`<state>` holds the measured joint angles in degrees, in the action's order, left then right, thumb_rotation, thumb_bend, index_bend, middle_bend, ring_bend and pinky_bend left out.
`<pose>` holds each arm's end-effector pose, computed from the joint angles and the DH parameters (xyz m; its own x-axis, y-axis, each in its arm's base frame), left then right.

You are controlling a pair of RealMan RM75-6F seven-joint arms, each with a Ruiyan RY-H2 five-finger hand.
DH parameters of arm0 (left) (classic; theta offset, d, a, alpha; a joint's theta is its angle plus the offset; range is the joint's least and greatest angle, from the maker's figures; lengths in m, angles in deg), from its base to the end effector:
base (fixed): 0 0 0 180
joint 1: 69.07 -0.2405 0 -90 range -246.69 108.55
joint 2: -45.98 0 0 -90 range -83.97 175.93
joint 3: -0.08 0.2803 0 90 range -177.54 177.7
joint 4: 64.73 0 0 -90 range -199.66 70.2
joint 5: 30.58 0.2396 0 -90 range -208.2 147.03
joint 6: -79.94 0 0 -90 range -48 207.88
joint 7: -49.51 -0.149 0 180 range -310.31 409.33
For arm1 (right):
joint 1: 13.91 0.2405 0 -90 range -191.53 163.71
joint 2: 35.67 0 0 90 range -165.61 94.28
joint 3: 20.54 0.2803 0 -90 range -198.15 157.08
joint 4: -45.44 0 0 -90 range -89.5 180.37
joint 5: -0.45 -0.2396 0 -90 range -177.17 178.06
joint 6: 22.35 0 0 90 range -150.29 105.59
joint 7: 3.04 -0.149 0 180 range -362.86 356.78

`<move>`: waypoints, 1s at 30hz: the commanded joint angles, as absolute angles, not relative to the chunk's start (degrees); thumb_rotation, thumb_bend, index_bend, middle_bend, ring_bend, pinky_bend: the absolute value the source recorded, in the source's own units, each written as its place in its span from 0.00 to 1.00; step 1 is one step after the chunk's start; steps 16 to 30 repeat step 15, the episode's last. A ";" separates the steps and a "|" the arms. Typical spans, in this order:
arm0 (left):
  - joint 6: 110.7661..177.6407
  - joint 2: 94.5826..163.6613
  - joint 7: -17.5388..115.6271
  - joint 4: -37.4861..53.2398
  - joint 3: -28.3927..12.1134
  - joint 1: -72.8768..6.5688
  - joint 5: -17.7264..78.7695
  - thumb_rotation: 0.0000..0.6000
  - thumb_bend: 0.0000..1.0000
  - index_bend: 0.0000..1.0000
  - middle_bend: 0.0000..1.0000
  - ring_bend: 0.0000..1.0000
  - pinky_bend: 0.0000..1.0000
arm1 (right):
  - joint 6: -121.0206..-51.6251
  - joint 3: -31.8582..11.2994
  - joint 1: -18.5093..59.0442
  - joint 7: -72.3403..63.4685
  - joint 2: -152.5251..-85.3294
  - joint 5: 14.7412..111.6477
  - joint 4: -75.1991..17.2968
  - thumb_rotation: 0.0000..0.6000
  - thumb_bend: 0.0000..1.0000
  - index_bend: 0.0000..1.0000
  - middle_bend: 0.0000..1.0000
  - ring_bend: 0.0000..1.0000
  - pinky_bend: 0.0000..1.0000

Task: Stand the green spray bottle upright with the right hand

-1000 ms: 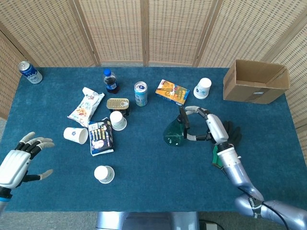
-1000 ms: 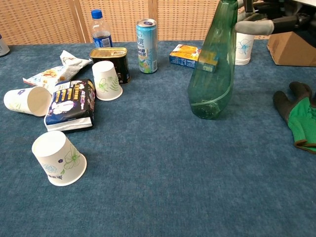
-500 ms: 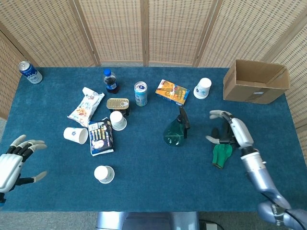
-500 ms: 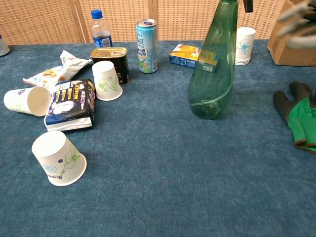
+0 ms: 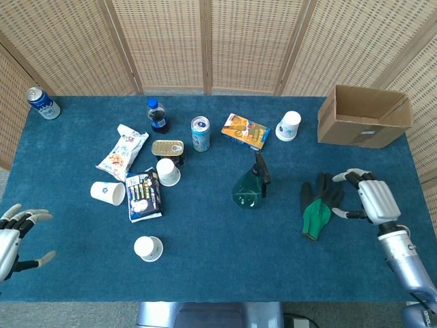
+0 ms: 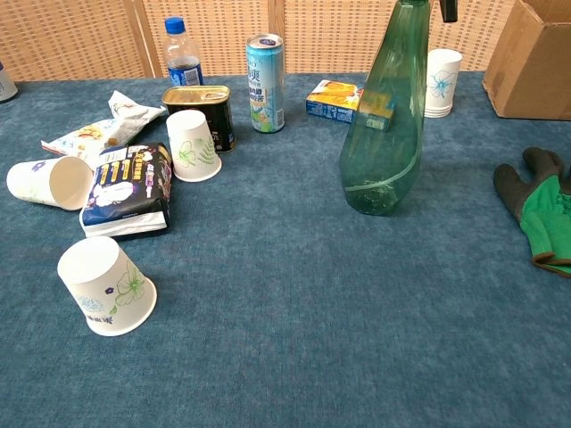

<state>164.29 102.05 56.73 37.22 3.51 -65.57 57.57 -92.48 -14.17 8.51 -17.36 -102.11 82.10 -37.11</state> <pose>-0.3281 0.1533 0.1560 0.2547 0.1343 0.9576 0.9662 0.0049 -0.2577 -0.3209 -0.3157 0.1300 0.2820 -0.0823 0.9559 -0.9499 -0.1642 0.2661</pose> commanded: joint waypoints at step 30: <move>166.92 103.54 58.30 33.87 4.73 -69.44 57.42 0.99 0.18 0.29 0.28 0.22 0.05 | -102.27 -15.84 -0.99 10.00 -97.86 75.00 -49.49 1.00 0.14 0.36 0.37 0.17 0.17</move>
